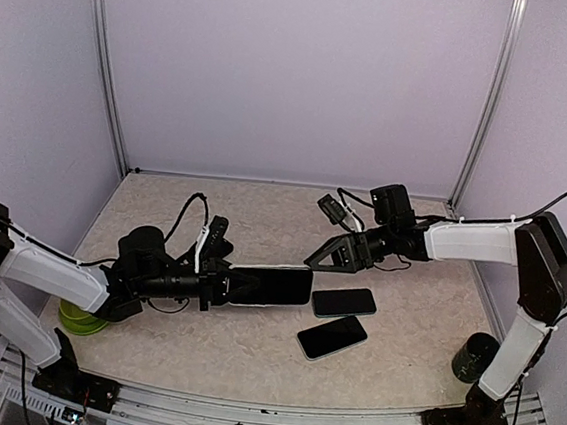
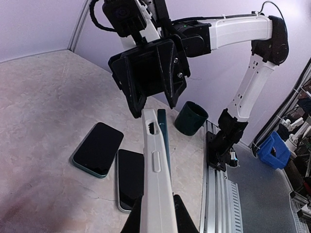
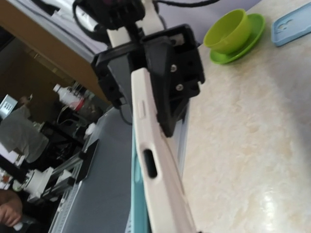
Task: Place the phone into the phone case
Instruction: Press the top right corner of the phone case.
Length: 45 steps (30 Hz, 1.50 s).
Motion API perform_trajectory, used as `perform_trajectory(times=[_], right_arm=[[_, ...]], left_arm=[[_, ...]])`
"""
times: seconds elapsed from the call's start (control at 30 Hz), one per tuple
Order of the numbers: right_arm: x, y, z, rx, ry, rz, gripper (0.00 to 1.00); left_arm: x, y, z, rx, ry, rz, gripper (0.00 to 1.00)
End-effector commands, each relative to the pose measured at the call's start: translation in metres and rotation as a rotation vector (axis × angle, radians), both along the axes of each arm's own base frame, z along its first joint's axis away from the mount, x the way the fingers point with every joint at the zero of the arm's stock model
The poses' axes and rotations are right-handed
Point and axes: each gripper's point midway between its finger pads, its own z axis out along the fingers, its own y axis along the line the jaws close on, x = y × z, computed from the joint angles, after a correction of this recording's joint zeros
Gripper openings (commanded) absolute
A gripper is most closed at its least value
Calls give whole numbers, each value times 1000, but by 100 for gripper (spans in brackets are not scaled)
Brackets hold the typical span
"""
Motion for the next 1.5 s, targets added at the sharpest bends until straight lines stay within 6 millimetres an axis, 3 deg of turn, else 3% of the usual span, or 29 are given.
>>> perform_trajectory(times=[0.0, 0.27, 0.6, 0.97, 1.33, 1.4, 1.47], right_arm=[[-16, 6, 5, 27, -9, 80, 35], [-34, -1, 11, 95, 27, 182, 31], [-41, -2, 3, 106, 45, 211, 27], [-46, 5, -4, 93, 44, 223, 28], [-52, 20, -5, 84, 20, 247, 28], [-53, 21, -5, 85, 19, 252, 25], [-55, 22, -3, 99, 14, 264, 15]], left_arm=[[-9, -1, 37, -96, -111, -41, 0], [-10, 1, 43, -107, -120, -42, 0], [-9, 7, 47, -130, -108, -36, 0], [-5, 17, 47, -162, -87, -14, 0], [-4, 13, 42, -181, -51, -27, 0], [-4, 12, 41, -183, -39, -28, 0], [-3, 12, 38, -183, -28, -28, 0]])
